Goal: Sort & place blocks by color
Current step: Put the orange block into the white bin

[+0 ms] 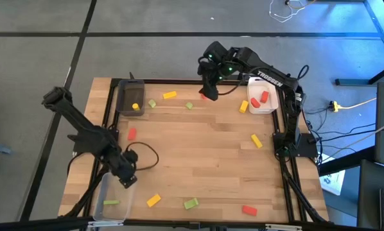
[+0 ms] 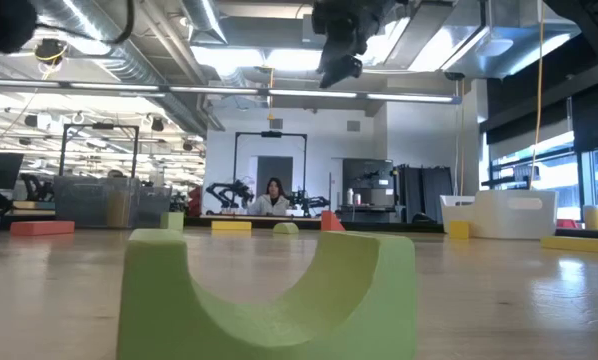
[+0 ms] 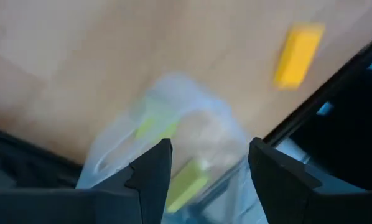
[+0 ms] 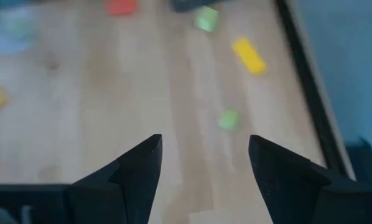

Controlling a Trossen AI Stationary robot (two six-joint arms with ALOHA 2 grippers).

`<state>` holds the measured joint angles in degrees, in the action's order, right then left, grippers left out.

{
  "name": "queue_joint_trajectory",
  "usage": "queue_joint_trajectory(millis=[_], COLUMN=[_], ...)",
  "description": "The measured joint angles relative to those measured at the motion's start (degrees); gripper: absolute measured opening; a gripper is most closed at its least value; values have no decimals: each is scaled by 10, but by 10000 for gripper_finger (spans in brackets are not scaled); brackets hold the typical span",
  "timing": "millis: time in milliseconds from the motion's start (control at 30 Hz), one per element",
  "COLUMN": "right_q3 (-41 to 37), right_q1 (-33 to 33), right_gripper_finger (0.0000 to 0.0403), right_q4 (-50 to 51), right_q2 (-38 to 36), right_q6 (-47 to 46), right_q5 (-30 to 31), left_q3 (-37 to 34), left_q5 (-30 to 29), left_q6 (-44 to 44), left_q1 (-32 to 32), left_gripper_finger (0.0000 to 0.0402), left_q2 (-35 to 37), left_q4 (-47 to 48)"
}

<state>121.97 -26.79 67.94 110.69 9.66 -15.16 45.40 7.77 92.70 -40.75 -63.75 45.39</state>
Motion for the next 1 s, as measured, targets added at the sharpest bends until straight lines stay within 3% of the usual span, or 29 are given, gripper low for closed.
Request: queue_joint_trajectory(millis=[100,267,633,833,1000], right_q3=[-11,-48,-172,-222,-238], right_q1=[3,7,-17,-48,-77], right_gripper_finger=[239,239,239,239,239], right_q4=[-1,-7,-133,-194,-202], right_q2=[0,0,4,6,10], right_q6=[-26,123,392,436,433], right_q5=[69,111,107,103,49], left_q3=[16,25,25,25,25], left_q5=[-90,-186,-208,-258,-288], left_q6=[15,-16,-121,-238,-320], left_q1=[7,21,92,152,223], left_gripper_finger=[201,201,202,202,202], left_q2=[36,94,174,178,178], left_q4=[6,13,54,54,50])
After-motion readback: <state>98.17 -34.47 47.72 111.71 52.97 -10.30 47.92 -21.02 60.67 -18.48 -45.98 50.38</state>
